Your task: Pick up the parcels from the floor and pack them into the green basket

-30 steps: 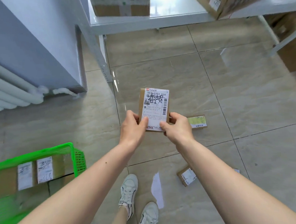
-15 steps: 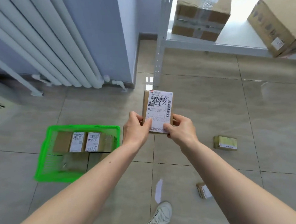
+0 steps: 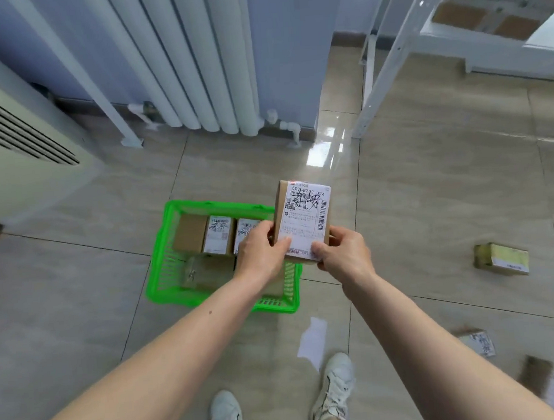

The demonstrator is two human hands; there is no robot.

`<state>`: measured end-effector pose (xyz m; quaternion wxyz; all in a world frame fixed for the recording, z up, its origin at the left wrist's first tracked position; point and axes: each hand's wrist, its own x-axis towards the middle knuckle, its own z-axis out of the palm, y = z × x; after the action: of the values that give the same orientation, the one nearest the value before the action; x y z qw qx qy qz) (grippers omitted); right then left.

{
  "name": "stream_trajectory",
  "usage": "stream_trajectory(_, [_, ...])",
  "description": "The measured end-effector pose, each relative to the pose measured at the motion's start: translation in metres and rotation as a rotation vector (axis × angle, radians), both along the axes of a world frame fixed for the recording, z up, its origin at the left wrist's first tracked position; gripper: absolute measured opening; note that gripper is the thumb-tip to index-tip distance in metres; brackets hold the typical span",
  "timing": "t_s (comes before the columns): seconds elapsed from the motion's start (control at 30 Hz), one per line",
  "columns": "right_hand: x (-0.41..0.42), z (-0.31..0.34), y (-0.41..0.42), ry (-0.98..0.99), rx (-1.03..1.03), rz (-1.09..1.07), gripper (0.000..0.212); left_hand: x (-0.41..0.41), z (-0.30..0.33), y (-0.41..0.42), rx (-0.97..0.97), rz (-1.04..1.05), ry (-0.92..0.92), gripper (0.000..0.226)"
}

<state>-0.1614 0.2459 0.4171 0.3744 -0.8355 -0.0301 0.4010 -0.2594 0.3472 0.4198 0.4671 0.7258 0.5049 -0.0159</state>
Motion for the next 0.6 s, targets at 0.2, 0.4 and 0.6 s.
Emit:
stream_trajectory(0.2, [-0.023,-0.065,0.019,0.02,-0.101,0.019,0.015,-0.018,-0.071,0.014,-0.022,-0.056,0.105,0.031])
stream_trajectory(0.4, [-0.029,-0.148,0.036,-0.044,-0.155,0.064,0.02,-0.026,-0.155,0.021,-0.06,-0.033,0.073,0.061])
stream_trajectory(0.6, [-0.043,-0.233,0.044,-0.134,-0.125,0.097,0.053,-0.033,-0.257,0.038,-0.07,-0.15,0.034,0.082])
